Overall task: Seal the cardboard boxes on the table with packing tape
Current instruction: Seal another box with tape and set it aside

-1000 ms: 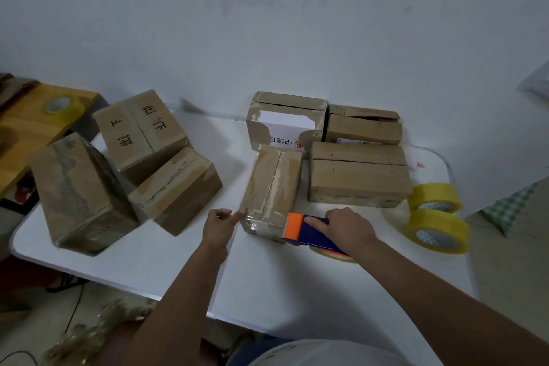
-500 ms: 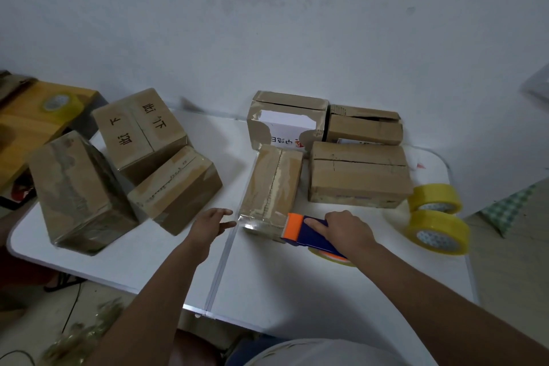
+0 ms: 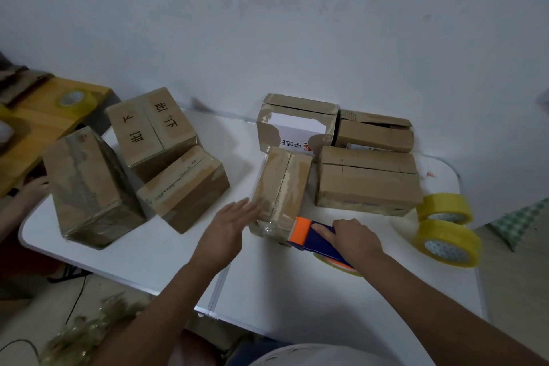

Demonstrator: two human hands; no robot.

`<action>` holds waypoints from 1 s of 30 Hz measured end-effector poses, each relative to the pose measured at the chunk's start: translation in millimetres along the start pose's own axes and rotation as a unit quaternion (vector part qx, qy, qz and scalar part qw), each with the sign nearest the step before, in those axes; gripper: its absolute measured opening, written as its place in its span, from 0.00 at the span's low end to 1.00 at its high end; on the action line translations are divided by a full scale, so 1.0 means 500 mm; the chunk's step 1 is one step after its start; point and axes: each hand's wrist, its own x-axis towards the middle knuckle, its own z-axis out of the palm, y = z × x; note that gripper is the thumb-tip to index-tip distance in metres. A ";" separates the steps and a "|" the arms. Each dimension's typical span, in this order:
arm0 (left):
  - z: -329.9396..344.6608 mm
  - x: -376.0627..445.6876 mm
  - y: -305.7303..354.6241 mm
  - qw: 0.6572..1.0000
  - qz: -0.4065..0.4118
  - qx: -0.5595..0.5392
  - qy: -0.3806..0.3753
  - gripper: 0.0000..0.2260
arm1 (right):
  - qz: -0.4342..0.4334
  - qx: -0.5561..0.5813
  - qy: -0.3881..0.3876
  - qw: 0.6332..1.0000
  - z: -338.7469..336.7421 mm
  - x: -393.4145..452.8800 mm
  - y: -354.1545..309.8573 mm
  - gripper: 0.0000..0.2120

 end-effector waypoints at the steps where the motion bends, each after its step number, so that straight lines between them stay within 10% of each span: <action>1: 0.004 -0.002 0.004 0.999 0.014 0.013 -0.045 0.32 | -0.003 0.001 -0.001 1.000 0.000 -0.001 -0.002 0.31; 14: 0.066 0.138 0.056 0.981 -0.007 0.037 -0.190 0.25 | 0.007 0.050 -0.015 0.999 -0.010 0.000 0.008 0.29; 30: 0.110 0.121 0.032 0.976 -0.001 0.116 -0.186 0.29 | 0.015 0.057 0.003 0.998 -0.002 -0.030 0.114 0.30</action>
